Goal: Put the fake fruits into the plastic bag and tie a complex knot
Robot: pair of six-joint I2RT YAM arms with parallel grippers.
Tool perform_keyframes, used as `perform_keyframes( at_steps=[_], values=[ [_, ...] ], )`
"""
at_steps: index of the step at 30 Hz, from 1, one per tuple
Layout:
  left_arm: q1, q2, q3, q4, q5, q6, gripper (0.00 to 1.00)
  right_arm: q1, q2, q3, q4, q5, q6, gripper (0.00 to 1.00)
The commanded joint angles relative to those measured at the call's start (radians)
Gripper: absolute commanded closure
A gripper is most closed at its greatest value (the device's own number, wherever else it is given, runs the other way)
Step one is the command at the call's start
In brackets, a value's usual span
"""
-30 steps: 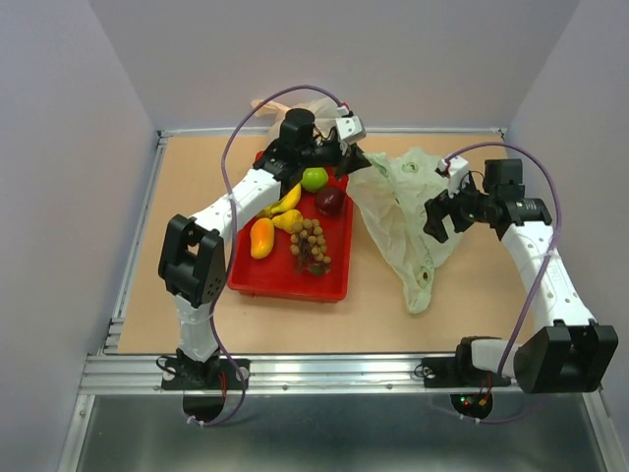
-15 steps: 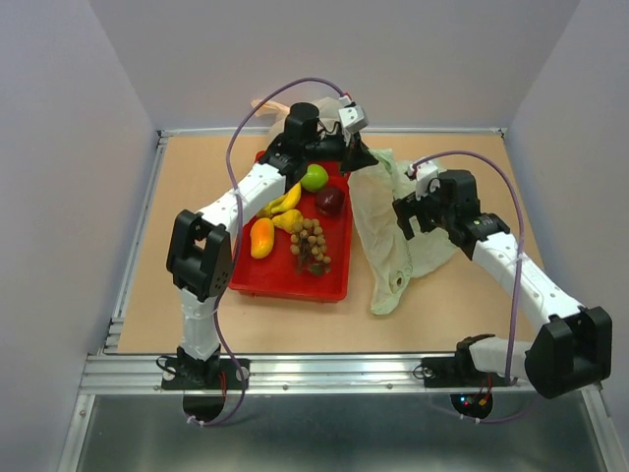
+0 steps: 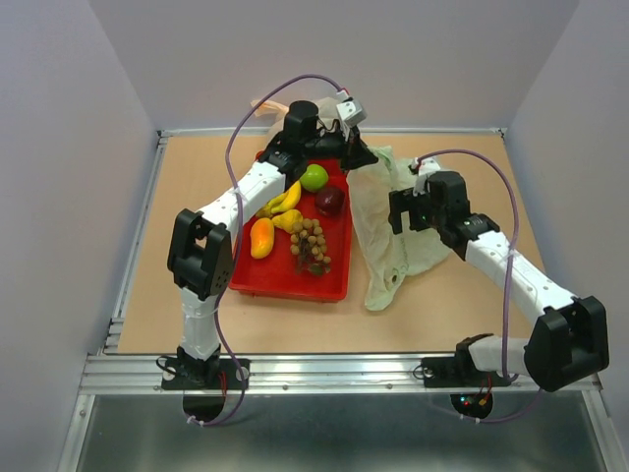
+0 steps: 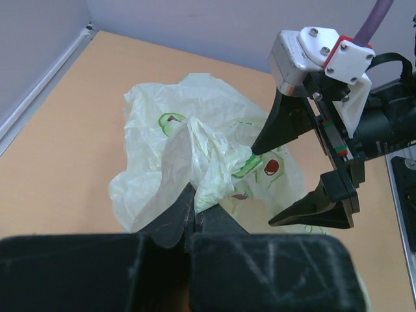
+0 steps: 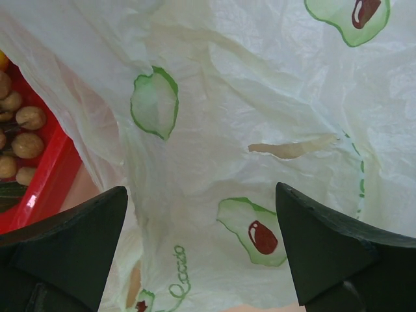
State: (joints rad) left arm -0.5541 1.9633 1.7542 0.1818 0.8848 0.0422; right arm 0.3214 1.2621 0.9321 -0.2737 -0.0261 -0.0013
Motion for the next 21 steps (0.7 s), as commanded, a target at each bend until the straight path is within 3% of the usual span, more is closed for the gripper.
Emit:
perform_keyframes(
  at_steps=[1,14,15,16,17,18,19,21],
  values=[
    [0.006,-0.018,0.057,0.025,-0.018,-0.039,1.0,0.05,-0.009,0.048,0.05,0.112,0.072,0.0],
    [0.008,-0.041,0.054,0.041,0.016,-0.119,1.0,0.091,0.094,0.008,0.102,0.362,0.044,0.02],
    [0.011,-0.044,0.051,0.042,0.02,-0.122,1.0,0.091,0.095,0.013,0.103,0.351,0.046,0.1],
    [0.014,-0.046,0.05,0.042,0.02,-0.126,1.0,0.091,0.092,0.02,0.1,0.339,0.047,0.42],
    [0.02,-0.047,0.042,0.042,0.02,-0.128,1.0,0.091,0.083,0.037,0.079,0.319,0.056,0.62],
    [0.026,-0.047,0.041,0.042,0.019,-0.13,1.0,0.091,0.079,0.051,0.061,0.307,0.064,0.9],
    [0.032,-0.046,0.038,0.042,0.002,-0.13,1.0,0.091,0.074,0.066,0.033,0.295,0.073,1.0],
    [0.048,-0.031,0.056,0.033,-0.02,-0.125,1.0,0.084,0.046,0.096,-0.051,0.229,0.128,1.0]
  ],
)
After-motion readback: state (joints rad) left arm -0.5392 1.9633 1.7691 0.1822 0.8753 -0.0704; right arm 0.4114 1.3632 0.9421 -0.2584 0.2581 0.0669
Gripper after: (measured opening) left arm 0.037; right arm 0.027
